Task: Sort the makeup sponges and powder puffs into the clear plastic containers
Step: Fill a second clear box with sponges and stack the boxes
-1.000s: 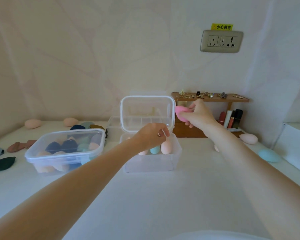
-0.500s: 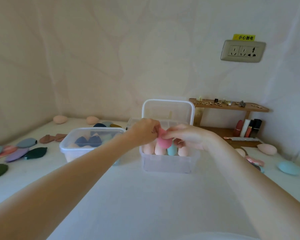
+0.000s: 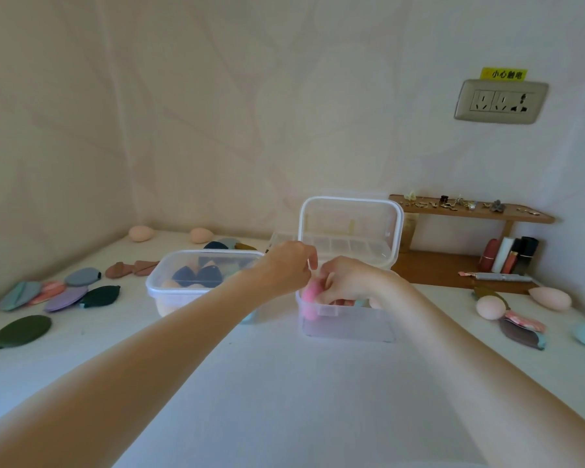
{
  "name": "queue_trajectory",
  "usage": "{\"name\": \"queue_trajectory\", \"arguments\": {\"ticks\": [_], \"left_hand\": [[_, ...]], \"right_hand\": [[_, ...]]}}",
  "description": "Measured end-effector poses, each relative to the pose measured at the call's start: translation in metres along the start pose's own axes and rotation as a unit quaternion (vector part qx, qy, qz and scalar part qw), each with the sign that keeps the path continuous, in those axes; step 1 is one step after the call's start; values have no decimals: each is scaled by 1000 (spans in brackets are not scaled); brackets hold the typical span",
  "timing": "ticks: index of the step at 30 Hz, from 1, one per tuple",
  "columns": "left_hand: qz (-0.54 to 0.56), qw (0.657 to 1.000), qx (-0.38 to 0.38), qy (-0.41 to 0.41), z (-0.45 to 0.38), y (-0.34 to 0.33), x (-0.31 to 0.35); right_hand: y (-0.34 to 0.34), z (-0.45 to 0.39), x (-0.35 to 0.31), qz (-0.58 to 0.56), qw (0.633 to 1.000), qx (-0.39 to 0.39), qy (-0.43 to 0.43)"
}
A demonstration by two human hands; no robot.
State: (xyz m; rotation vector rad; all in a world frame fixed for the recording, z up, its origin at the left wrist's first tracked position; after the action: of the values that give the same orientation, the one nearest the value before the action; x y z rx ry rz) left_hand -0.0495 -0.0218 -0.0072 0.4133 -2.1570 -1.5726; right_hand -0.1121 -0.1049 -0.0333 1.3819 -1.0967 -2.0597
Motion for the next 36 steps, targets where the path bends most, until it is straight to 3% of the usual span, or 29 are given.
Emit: {"name": "queue_trajectory", "arguments": {"ticks": [10,20,36], "left_hand": [[6,999,-47,-25,8,-4,2],[-14,998,-50,-34,8,1,8],[-55,998,-27,-29,8,0,4]], "right_hand": [[-4,-6,-8,70,996,52,22],[10,9,-7,43,999,10,-5],[12,13,-7,24,1000,20,-3]]}}
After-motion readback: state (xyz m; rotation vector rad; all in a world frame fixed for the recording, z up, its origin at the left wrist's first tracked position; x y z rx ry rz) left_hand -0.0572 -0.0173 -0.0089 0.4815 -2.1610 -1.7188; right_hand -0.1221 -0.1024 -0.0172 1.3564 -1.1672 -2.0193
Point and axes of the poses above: each hand's wrist, its own z-axis away from the middle knuckle, its own y-axis out of the back of the hand, x = y × z, the point moved 5 cm from there along -z, towards the middle knuckle, and after that the axes turned 2 degrees about -z, right-handed, at the moved point
